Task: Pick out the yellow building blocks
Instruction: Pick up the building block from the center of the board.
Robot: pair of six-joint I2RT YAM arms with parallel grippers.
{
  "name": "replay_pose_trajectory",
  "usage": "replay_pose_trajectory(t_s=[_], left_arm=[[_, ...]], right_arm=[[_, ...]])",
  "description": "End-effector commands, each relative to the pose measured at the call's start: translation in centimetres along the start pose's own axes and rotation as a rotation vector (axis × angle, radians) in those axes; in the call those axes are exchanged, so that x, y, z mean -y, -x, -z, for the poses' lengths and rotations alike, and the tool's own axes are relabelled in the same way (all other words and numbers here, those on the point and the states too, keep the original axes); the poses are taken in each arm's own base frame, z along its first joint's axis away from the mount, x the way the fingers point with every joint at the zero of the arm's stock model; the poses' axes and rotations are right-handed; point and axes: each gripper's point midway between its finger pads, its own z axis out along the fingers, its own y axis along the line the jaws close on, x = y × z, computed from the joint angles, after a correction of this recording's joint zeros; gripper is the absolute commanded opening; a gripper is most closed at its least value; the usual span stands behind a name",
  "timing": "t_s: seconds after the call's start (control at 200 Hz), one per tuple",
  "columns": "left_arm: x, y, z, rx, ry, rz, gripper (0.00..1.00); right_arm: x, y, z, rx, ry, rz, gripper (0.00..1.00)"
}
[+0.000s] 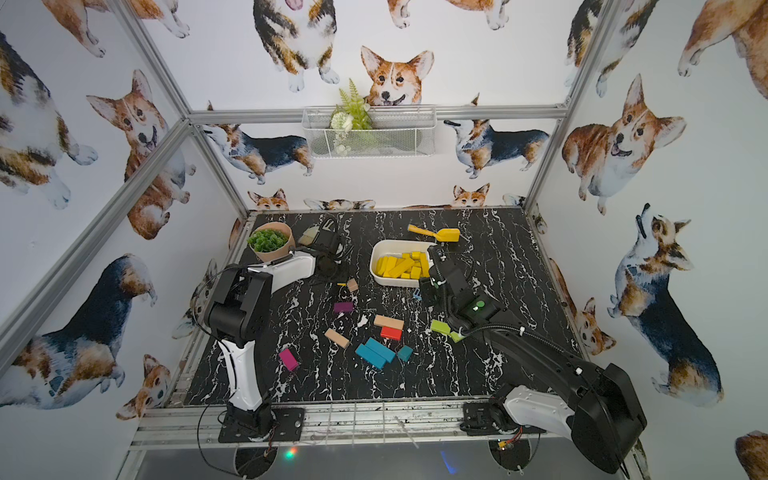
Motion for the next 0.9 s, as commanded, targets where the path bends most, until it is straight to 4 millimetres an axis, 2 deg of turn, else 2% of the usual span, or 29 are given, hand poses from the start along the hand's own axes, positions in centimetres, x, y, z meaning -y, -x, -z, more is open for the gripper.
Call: replay_pose_trajectory(t_s=[0.0, 0.12, 0.24, 0.34, 0.46, 0.561, 0.656, 0.841, 0.856, 0.896], left_arm=[[0.0, -0.6, -0.3, -0.015, -0.001, -0.003, 0.43], [-0.1, -0.6, -0.3, -0.016, 0.008, -0.012, 0.36], [0.0, 0.2, 0.7, 0.015, 0.015, -0.02, 0.29], [0.6, 1.7, 3.0, 0.078, 0.021, -0.044, 0.27], [2.2, 3.6, 6.6, 0.164, -0.002, -0.062, 0.27], [4.7, 5.0, 9.2, 0.225, -0.029, -0.103, 0.27], [7.8, 5.9, 10.6, 0.263, -0.071, -0.148, 0.27], [14.3, 6.5, 10.0, 0.263, -0.154, -0.248, 0.27], [14.8, 6.5, 9.8, 0.262, -0.159, -0.257, 0.27], [16.1, 6.5, 9.4, 0.255, -0.171, -0.281, 0.27]], right_arm=[[0.0, 0.6, 0.1, 0.024, -0.003, -0.008, 0.56], [0.0, 0.7, 0.1, 0.025, -0.004, -0.009, 0.56], [0.0, 0.8, 0.2, 0.03, -0.003, -0.008, 0.56], [-0.1, 0.9, 0.1, 0.037, 0.0, -0.01, 0.57], [-0.2, 0.7, -0.2, 0.03, 0.003, -0.012, 0.57], [-0.4, 0.5, -0.5, 0.022, 0.008, -0.012, 0.57], [-0.4, 0.4, -0.6, 0.019, 0.008, -0.012, 0.57], [0.3, -0.3, -0.3, 0.014, -0.015, -0.01, 0.57], [0.4, 0.2, 0.4, 0.037, -0.01, -0.018, 0.57], [0.6, 0.1, 0.7, 0.041, -0.017, -0.019, 0.57]])
